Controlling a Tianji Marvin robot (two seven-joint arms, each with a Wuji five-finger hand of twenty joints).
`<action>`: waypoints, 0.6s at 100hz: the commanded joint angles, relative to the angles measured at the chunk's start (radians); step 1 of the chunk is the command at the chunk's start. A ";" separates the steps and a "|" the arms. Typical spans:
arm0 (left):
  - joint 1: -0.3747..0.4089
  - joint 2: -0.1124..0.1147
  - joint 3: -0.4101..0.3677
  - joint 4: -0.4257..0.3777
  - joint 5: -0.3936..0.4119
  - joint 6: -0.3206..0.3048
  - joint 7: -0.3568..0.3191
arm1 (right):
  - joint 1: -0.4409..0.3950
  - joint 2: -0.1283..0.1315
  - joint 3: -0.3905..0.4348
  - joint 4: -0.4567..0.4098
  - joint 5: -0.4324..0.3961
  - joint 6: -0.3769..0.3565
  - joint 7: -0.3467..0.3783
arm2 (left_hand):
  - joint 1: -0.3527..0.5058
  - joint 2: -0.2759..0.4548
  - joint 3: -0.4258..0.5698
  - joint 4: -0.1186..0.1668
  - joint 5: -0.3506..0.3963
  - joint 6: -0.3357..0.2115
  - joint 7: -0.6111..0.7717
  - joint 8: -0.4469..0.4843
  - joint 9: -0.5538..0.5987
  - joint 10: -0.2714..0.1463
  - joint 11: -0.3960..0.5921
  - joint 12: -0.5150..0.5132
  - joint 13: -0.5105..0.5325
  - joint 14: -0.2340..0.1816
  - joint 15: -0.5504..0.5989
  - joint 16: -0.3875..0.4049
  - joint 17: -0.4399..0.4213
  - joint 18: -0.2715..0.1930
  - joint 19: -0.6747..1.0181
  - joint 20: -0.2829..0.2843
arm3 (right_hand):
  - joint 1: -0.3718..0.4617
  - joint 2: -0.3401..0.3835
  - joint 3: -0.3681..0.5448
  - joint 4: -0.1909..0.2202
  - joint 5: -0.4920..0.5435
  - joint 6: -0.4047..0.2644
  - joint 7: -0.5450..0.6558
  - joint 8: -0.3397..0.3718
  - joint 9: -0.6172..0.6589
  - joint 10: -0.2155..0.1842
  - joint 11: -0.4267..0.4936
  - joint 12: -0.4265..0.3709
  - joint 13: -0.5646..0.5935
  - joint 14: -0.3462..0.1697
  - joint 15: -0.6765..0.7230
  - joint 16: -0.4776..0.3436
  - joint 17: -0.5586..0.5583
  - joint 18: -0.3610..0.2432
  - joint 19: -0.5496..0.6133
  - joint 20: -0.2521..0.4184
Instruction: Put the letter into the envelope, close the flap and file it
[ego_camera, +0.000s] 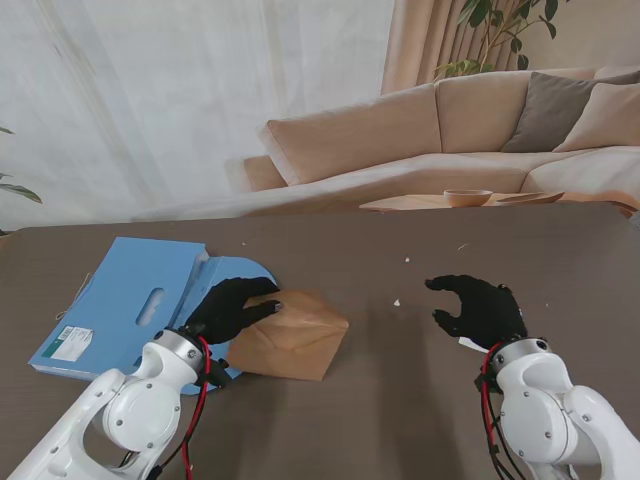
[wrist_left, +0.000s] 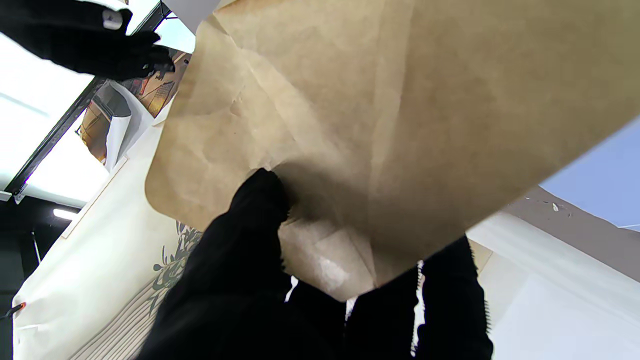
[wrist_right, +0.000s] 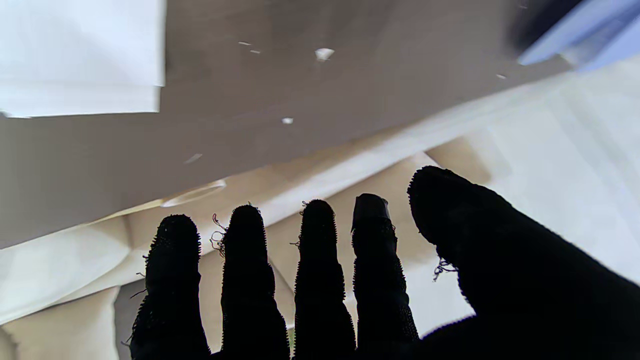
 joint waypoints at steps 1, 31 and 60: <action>0.010 -0.007 0.001 -0.014 -0.008 0.003 -0.012 | -0.008 0.008 0.014 0.048 0.001 0.019 0.019 | 0.061 0.045 0.019 -0.008 -0.046 0.003 0.051 0.019 -0.019 0.008 0.032 0.018 -0.003 0.000 0.029 0.028 -0.012 0.007 0.034 -0.007 | -0.014 0.011 0.011 0.024 -0.037 -0.021 0.017 -0.005 -0.036 -0.017 -0.004 -0.005 -0.028 -0.037 -0.005 -0.012 -0.011 -0.027 -0.017 -0.002; 0.019 -0.010 -0.005 -0.024 -0.033 -0.006 -0.006 | 0.013 0.020 0.058 0.162 -0.077 0.037 0.054 | 0.061 0.046 0.027 -0.009 -0.056 0.006 0.064 0.029 -0.021 0.005 0.037 0.029 -0.002 0.002 0.032 0.033 -0.010 0.010 0.039 -0.006 | -0.020 -0.011 -0.032 -0.030 -0.105 -0.026 0.017 0.001 -0.120 -0.032 -0.007 -0.010 -0.087 -0.056 -0.011 -0.017 -0.032 -0.046 -0.027 -0.001; 0.030 -0.011 -0.020 -0.033 -0.054 -0.022 -0.006 | 0.031 0.035 0.067 0.213 -0.171 0.054 0.117 | 0.061 0.047 0.027 -0.011 -0.058 0.008 0.067 0.028 -0.020 0.005 0.036 0.034 -0.001 0.003 0.033 0.035 -0.011 0.009 0.040 -0.006 | -0.004 -0.049 -0.001 -0.040 -0.287 -0.025 -0.055 -0.017 -0.318 -0.050 -0.066 -0.047 -0.215 -0.105 -0.077 -0.057 -0.097 -0.087 -0.104 -0.023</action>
